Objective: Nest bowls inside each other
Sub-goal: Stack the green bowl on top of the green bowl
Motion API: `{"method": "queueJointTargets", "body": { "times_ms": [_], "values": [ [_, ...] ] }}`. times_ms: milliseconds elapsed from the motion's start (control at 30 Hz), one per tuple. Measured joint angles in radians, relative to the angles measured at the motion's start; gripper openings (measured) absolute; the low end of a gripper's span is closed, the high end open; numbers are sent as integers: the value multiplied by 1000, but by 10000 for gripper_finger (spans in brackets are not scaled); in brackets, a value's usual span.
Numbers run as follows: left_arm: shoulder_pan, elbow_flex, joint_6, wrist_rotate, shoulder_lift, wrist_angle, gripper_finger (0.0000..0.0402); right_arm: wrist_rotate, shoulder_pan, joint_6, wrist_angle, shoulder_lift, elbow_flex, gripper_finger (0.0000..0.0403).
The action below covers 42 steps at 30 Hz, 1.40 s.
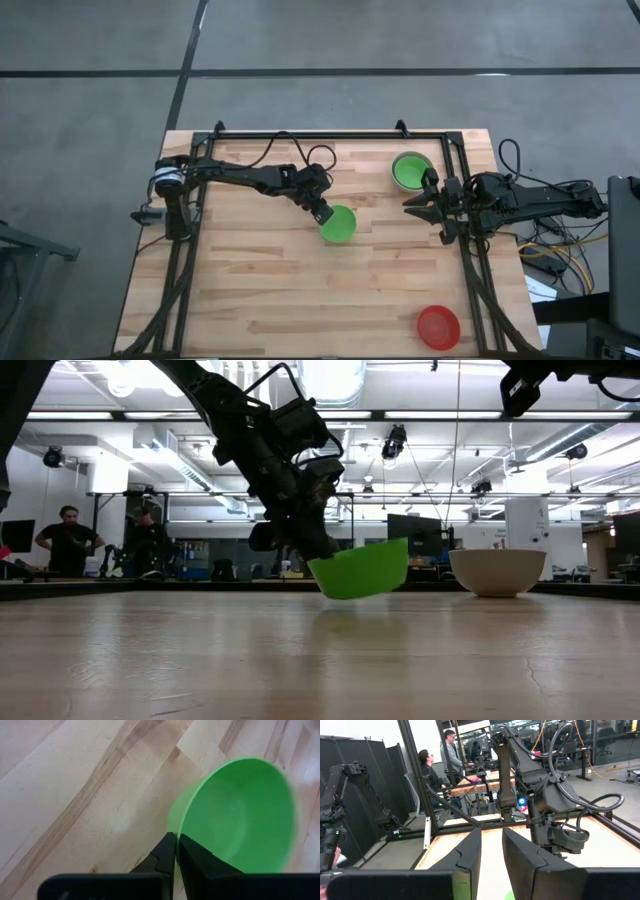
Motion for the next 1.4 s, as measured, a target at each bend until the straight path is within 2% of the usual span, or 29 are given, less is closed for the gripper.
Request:
{"method": "queueJointTargets", "body": {
  "times_ms": [300,567,800,933,1133,1300,1400],
  "values": [
    [0,0,0,8,0,9,58,0,0,0,0,0,0,79],
    [2,0,22,8,0,26,58,0,0,0,0,0,0,68],
    [3,13,48,12,-10,35,58,0,0,0,0,0,0,76],
    [2,23,90,3,-53,35,58,0,0,0,0,0,0,80],
    [-13,12,137,-67,-156,58,58,0,0,0,0,0,0,78],
    [-42,-22,193,-108,-216,67,53,0,0,0,0,0,0,70],
    [-56,-71,193,-123,-248,133,46,0,0,0,0,0,0,68]
  ]
}}
